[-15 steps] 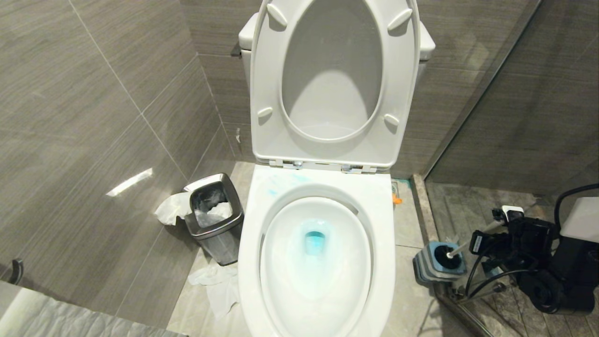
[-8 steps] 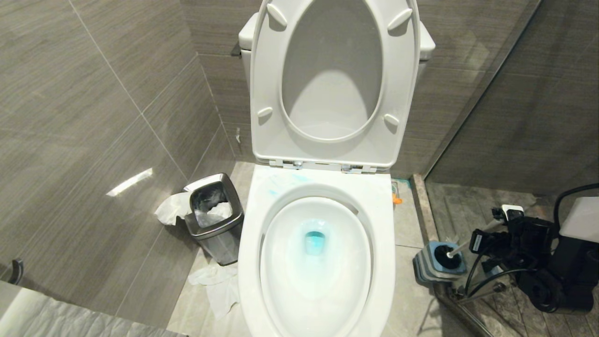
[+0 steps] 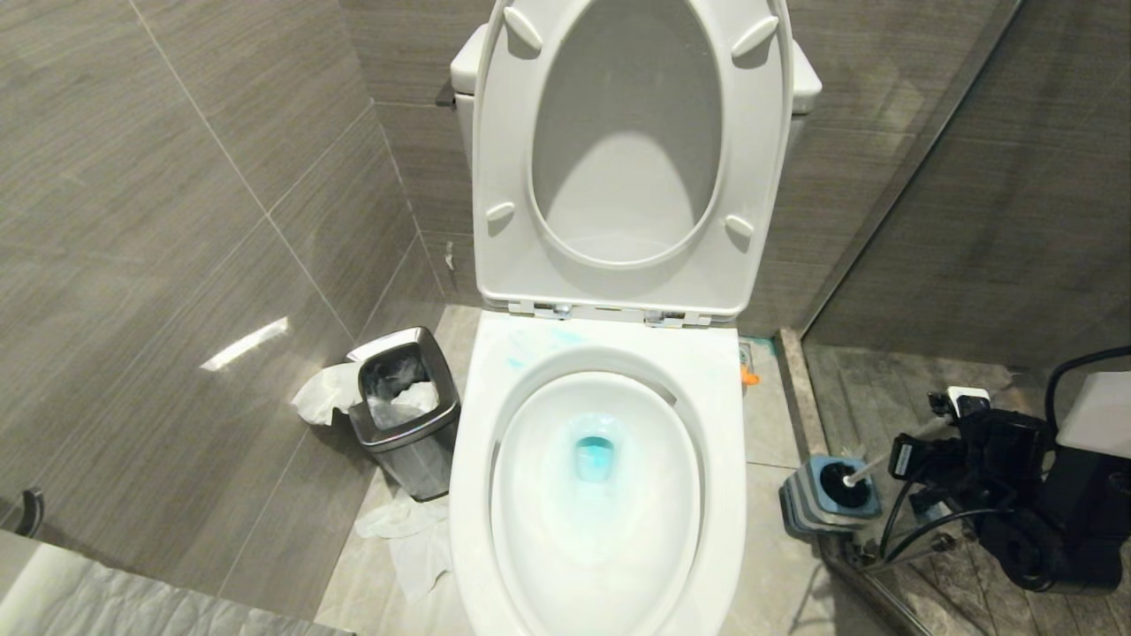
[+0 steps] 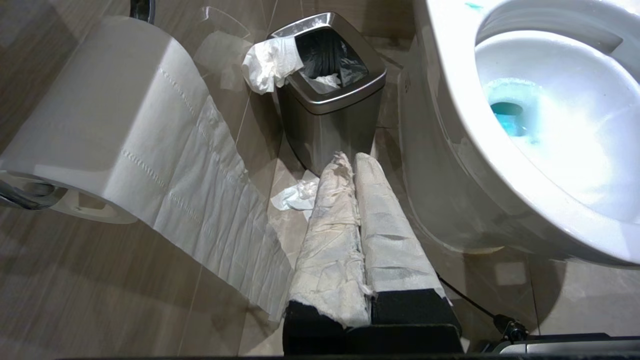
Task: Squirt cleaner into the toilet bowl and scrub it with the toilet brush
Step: Put the toilet brush back
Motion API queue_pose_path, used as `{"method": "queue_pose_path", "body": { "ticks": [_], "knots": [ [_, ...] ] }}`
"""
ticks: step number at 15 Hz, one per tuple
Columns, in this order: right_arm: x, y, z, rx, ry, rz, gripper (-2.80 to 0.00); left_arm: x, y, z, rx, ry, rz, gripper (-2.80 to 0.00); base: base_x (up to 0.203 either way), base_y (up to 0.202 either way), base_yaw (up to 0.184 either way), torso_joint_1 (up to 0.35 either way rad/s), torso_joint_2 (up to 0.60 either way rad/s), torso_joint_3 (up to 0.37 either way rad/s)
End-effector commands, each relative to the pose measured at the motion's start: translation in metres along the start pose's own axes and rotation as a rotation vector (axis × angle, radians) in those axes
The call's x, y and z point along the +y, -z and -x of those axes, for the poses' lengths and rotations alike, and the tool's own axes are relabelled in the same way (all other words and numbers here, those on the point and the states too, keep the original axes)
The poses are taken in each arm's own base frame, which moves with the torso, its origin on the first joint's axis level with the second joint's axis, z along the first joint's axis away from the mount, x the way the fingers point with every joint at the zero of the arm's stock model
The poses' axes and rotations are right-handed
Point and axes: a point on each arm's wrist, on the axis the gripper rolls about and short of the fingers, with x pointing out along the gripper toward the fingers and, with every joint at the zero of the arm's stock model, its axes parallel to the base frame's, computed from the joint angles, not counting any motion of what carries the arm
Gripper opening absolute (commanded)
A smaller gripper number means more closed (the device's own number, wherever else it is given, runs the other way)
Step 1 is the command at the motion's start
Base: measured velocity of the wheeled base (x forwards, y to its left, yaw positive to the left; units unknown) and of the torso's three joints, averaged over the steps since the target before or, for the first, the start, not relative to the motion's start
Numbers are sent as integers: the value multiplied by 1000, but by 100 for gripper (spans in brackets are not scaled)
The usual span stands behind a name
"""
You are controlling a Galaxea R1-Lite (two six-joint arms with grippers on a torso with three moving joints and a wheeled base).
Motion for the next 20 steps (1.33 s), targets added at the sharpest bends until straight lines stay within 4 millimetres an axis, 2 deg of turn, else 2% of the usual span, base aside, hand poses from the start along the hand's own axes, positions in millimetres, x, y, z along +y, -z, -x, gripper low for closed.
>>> {"method": "queue_pose_path", "body": {
  "ticks": [1, 5, 7, 14, 20],
  "knots": [
    [0, -3, 0, -16, -3, -5, 0, 0, 0, 0, 3, 0, -1, -280, 0, 0, 0, 0, 0, 0],
    [0, -3, 4, -10, -4, -9, 0, 0, 0, 0, 3, 0, 1, -280, 0, 0, 0, 0, 0, 0],
    [-1, -6, 15, -2, -11, -7, 0, 0, 0, 0, 3, 0, -1, -280, 0, 0, 0, 0, 0, 0],
    [-8, -9, 78, 58, -40, 6, 0, 0, 0, 0, 3, 0, 1, -280, 0, 0, 0, 0, 0, 0],
    [-14, -42, 134, -60, -97, 55, 0, 0, 0, 0, 3, -3, 8, -280, 0, 0, 0, 0, 0, 0]
  ]
}}
